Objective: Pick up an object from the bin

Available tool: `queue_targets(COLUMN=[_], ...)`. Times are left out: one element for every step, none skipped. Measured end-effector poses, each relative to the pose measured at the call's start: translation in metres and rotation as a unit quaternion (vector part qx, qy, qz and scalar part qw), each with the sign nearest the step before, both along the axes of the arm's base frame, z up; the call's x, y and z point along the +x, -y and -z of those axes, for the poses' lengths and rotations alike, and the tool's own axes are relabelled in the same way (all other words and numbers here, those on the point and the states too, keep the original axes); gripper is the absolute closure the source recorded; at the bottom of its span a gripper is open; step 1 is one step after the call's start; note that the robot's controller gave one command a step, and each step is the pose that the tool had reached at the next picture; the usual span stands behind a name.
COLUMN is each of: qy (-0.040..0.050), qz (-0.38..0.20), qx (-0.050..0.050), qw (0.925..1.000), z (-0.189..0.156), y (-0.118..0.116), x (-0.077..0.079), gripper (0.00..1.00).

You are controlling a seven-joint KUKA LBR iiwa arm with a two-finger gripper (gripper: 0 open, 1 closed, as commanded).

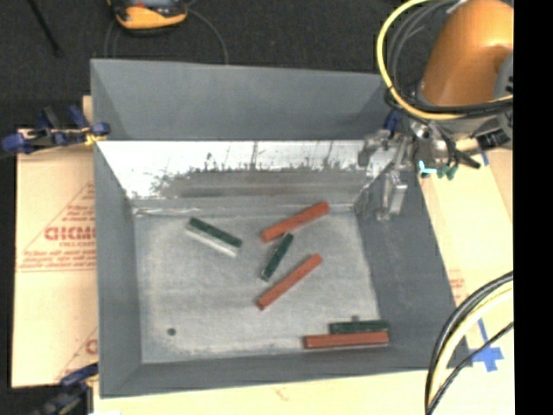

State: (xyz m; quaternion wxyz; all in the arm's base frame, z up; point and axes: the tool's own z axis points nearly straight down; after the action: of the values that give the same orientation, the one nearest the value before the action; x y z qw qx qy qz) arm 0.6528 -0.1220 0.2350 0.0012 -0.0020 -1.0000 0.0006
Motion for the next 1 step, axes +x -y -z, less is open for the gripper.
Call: queue_targets(qy=[0.0042], qz=[-0.001], qx=[-0.001], qw=[1.0000], z=[-0.0051], y=[-0.0003], x=[0.0016], gripper=[0.00])
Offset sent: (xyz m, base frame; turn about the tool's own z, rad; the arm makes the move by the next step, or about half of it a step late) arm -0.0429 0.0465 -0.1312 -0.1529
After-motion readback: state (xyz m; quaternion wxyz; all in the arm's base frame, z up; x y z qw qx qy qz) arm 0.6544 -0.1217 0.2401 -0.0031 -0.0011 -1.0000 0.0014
